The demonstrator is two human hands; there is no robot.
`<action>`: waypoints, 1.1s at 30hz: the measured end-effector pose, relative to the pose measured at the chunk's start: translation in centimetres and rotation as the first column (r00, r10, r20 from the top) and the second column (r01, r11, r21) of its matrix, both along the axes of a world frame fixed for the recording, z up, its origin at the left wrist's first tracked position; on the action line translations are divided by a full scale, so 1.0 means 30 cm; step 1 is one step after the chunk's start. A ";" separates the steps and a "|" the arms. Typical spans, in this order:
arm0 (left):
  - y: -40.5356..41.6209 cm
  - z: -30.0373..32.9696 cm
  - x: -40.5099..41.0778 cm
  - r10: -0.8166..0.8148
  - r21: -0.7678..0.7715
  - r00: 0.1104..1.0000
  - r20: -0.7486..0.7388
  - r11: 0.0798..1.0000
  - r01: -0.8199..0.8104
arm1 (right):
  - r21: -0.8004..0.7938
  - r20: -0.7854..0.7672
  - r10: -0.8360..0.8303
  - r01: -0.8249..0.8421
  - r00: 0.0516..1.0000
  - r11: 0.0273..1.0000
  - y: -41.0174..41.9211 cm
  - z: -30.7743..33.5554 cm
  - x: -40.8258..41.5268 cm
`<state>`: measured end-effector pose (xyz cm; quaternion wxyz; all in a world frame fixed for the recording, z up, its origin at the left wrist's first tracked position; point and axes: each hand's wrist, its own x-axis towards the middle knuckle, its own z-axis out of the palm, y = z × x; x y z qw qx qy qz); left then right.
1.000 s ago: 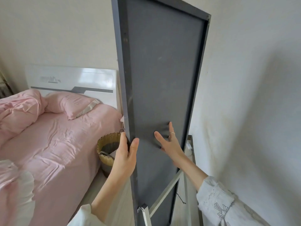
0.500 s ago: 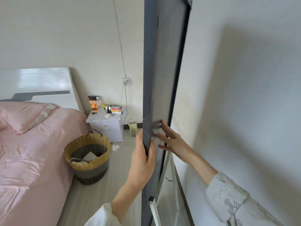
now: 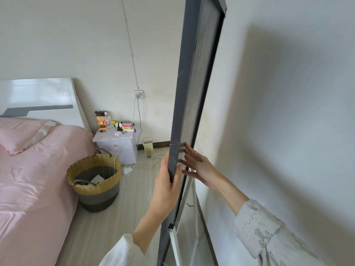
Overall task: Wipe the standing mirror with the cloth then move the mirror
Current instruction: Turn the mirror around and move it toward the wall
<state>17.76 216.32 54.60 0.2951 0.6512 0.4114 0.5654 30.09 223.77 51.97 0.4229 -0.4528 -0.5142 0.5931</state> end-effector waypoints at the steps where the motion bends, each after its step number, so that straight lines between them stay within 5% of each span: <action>1: -0.006 -0.001 0.008 0.003 -0.001 1.000 0.000 1.000 -0.003 | -0.001 -0.006 0.008 -0.008 1.000 1.000 -0.013 0.004 0.007; 15: -0.015 -0.074 0.022 0.062 -0.175 0.994 -0.092 0.981 -0.078 | -0.202 -0.183 -0.067 0.029 0.981 0.979 -0.134 -0.069 0.042; 25: -0.050 -0.356 -0.097 -0.007 -0.374 0.951 -0.310 0.920 -0.115 | -0.334 0.074 -0.246 0.256 0.966 0.907 -0.283 -0.370 0.062; 33: -0.025 -0.602 -0.158 0.010 -0.443 0.954 -0.301 0.884 -0.149 | -0.450 0.214 -0.301 0.368 0.929 0.814 -0.292 -0.688 0.059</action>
